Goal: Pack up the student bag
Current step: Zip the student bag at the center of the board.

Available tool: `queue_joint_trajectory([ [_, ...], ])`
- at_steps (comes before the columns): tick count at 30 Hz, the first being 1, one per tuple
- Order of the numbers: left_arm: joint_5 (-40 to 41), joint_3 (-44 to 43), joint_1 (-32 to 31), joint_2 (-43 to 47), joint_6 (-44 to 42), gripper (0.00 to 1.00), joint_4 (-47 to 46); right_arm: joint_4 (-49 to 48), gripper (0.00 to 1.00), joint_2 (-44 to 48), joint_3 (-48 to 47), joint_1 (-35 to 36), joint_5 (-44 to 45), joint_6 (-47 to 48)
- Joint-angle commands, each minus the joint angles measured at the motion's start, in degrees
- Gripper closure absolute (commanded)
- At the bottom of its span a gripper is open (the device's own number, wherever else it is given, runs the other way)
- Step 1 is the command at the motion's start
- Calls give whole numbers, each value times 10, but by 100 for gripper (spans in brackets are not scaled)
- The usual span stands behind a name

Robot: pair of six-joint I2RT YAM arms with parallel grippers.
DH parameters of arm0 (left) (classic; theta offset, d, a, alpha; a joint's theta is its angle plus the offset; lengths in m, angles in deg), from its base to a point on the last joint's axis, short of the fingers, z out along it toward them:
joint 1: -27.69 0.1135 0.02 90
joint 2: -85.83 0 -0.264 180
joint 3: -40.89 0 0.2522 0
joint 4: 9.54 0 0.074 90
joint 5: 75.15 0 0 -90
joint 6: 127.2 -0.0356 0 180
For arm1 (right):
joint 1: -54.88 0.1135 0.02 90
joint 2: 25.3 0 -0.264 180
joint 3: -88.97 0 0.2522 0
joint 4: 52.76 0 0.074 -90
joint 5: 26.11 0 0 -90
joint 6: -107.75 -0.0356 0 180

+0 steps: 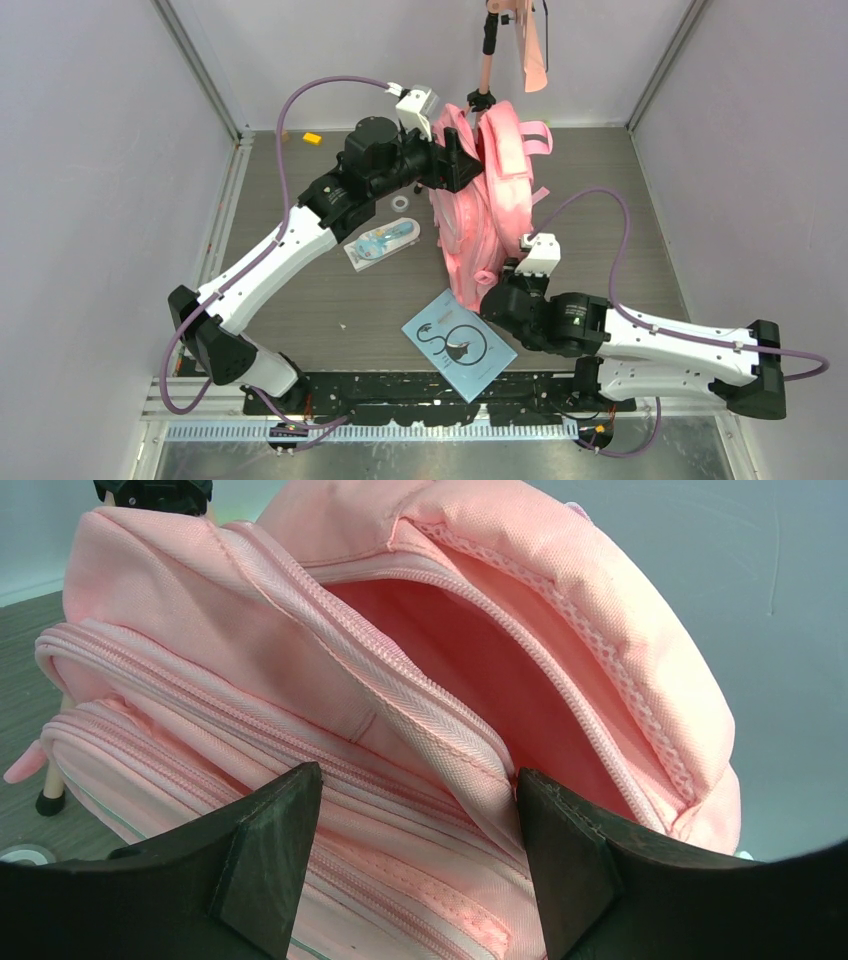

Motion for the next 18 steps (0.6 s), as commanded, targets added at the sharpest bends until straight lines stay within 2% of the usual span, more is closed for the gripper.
queue_joint_trajectory([
  [1, -14, 16, 1, -18, 9, 26, 89, -26, 68, -29, -1, -3, 44, 16],
  [5, -14, 17, 2, -15, 8, 26, 89, -26, 74, -42, 2, -11, 47, 22],
  [11, -11, 19, 3, -12, 7, 26, 89, -33, 98, -39, -12, -28, 36, 53],
  [18, -9, 23, 5, -6, 7, 25, 86, -46, 100, 21, -49, -28, 0, 97],
])
